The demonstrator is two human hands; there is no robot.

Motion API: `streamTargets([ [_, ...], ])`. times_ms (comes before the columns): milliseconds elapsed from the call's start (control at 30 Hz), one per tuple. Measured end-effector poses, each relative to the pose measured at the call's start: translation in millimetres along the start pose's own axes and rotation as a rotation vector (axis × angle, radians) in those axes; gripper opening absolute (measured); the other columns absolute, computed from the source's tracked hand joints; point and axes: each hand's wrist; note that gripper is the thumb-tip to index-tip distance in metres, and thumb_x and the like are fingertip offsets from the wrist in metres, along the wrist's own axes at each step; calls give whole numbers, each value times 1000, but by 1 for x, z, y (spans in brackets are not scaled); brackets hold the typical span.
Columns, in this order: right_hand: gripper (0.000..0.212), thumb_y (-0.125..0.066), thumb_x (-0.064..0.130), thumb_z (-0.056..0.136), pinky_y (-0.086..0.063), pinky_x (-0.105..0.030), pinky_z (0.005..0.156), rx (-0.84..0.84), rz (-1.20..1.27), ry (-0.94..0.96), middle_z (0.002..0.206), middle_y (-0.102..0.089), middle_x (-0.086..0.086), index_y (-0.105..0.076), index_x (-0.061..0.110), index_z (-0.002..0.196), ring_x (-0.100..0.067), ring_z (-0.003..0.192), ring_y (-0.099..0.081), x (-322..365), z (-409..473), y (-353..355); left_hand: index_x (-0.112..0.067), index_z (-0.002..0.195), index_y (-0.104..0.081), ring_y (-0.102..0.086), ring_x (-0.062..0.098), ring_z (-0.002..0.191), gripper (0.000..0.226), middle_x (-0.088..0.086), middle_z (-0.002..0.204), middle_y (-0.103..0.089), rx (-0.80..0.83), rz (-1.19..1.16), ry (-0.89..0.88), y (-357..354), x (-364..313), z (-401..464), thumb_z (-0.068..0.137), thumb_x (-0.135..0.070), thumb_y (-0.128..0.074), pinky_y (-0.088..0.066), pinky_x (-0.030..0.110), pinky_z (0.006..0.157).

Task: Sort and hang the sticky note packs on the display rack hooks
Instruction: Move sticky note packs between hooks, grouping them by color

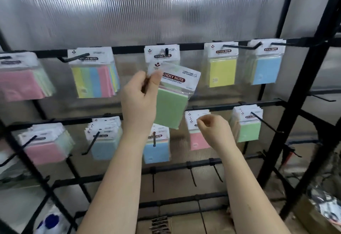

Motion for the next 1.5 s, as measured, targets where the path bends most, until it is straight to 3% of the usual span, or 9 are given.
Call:
streamTargets([
  [67, 28, -51, 16, 89, -30, -15, 49, 2, -18, -8, 60, -56, -4, -57, 11, 62, -18, 63, -47, 3, -8, -6, -32, 60, -43, -33, 2, 53, 36, -12, 52, -43, 20, -90, 15, 8, -1, 4, 92, -29, -59, -27, 21, 51],
  [100, 27, -52, 15, 89, -31, -15, 50, 4, -17, -13, 63, -60, -6, -65, 8, 66, -17, 64, -49, 3, -12, -8, -33, 59, -44, -34, 1, 51, 36, -14, 50, -45, 15, -116, 16, 11, -2, 6, 92, -29, -60, -26, 20, 50],
  [200, 22, -53, 17, 91, -41, -21, 64, 0, -3, -34, 81, -71, -1, -72, 8, 84, -15, 81, -62, 7, -22, -9, -32, 58, -37, -33, 0, 47, 41, -18, 45, -42, -27, -138, 5, 14, -6, 11, 91, -26, -61, -24, 15, 47],
  [367, 23, -53, 16, 90, -52, -35, 82, 5, -26, -22, 93, -72, -11, -70, 0, 92, -26, 93, -64, 9, -24, 0, -24, 58, -36, -33, 0, 48, 42, -15, 45, -37, -118, -174, 29, 9, -9, 9, 92, -28, -59, -26, 13, 48],
  [700, 21, -53, 15, 91, -50, -31, 81, 51, 17, 1, 91, -73, -3, -73, 7, 92, -18, 90, -65, 3, -25, 5, -25, 55, -36, -35, 0, 47, 44, -18, 44, -39, -202, -135, 56, -5, -11, 23, 93, -25, -59, -27, 12, 50],
  [900, 20, -54, 16, 92, -47, -25, 75, 55, 32, -1, 89, -72, -1, -73, 8, 92, -16, 89, -65, 2, -23, 6, 4, 71, -56, -35, 4, 54, 40, -7, 55, -43, -222, -105, 83, -8, 0, 25, 92, -30, -58, -31, 22, 54],
  [1233, 19, -54, 17, 92, -48, -26, 77, 62, 58, -15, 85, -70, 2, -72, 10, 93, -17, 89, -64, 3, -20, 0, -14, 61, -48, -39, 0, 50, 36, -10, 52, -39, -214, -51, 108, -9, -3, 29, 92, -28, -58, -29, 16, 50],
  [1400, 19, -53, 18, 92, -48, -24, 76, 75, 68, -21, 83, -67, 8, -72, 14, 93, -12, 88, -63, 4, -15, -3, 1, 73, -59, -49, 5, 55, 39, -1, 60, -58, -192, -53, 66, -12, 0, 28, 92, -33, -57, -42, 33, 53],
  [1500, 19, -54, 19, 92, -48, -23, 78, 71, 77, -14, 83, -66, 9, -72, 14, 95, -11, 89, -63, 4, -13, -3, 1, 72, -58, -58, 22, 63, 41, 8, 66, -63, -189, -34, 43, -14, 2, 27, 91, -36, -57, -46, 39, 56],
])
Point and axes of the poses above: each hand's wrist, its own z-axis towards the middle knuckle, its own y-axis out of the back of the hand, x = y × z
